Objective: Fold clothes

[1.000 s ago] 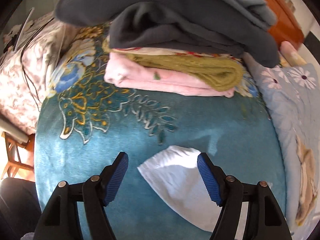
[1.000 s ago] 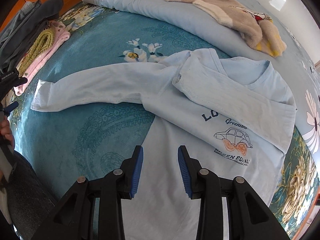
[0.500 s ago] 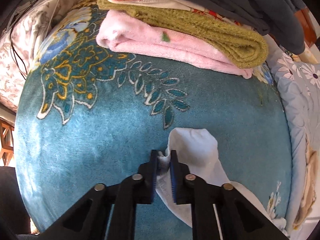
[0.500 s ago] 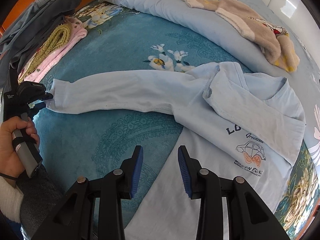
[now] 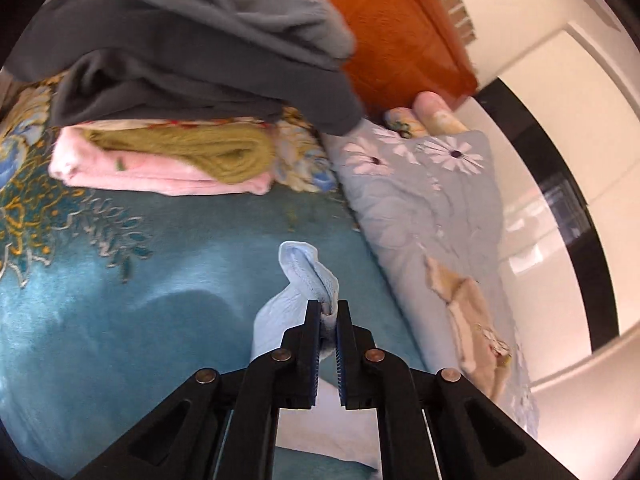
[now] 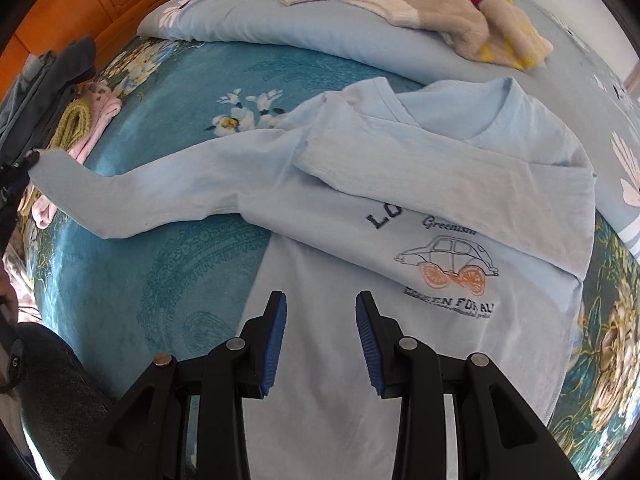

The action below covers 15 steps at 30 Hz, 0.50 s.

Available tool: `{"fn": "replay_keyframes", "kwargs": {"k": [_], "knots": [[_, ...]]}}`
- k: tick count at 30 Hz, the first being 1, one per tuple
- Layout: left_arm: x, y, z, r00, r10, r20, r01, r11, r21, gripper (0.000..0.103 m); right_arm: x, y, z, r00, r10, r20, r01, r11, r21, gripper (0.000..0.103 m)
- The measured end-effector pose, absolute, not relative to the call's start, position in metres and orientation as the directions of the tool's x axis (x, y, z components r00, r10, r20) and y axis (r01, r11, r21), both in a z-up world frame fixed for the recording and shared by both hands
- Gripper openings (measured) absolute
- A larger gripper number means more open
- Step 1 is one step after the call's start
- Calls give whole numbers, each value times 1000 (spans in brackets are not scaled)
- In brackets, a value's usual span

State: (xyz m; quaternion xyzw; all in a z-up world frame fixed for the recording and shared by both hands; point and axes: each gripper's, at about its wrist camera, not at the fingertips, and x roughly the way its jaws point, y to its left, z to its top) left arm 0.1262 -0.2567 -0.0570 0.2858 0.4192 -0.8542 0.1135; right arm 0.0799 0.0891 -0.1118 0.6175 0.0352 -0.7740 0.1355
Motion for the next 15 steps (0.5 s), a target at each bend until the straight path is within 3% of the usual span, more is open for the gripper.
{"fn": "replay_keyframes", "kwargs": {"k": [4,7,11,15], "knots": [[74,-174,-8,-831,270,-486,194,-678,-709,7,74,132,-108,-229,-159,-960,161,-979,124,37],[45,-101,7,-774,432,-462,48,-688,-724,7,72,164,-105,-254,-128,-959,84,-990,110,37],[17,-11,-17,-608,552,-571,-17,-728,-685,10,73,199,-112,-243,-104,-964,-13,-994,110,37],[19,30,-57,-468,572,-673,22,-754,-656,13,79,219,-120,-222,-109,-969,-59,-990,125,37]]}}
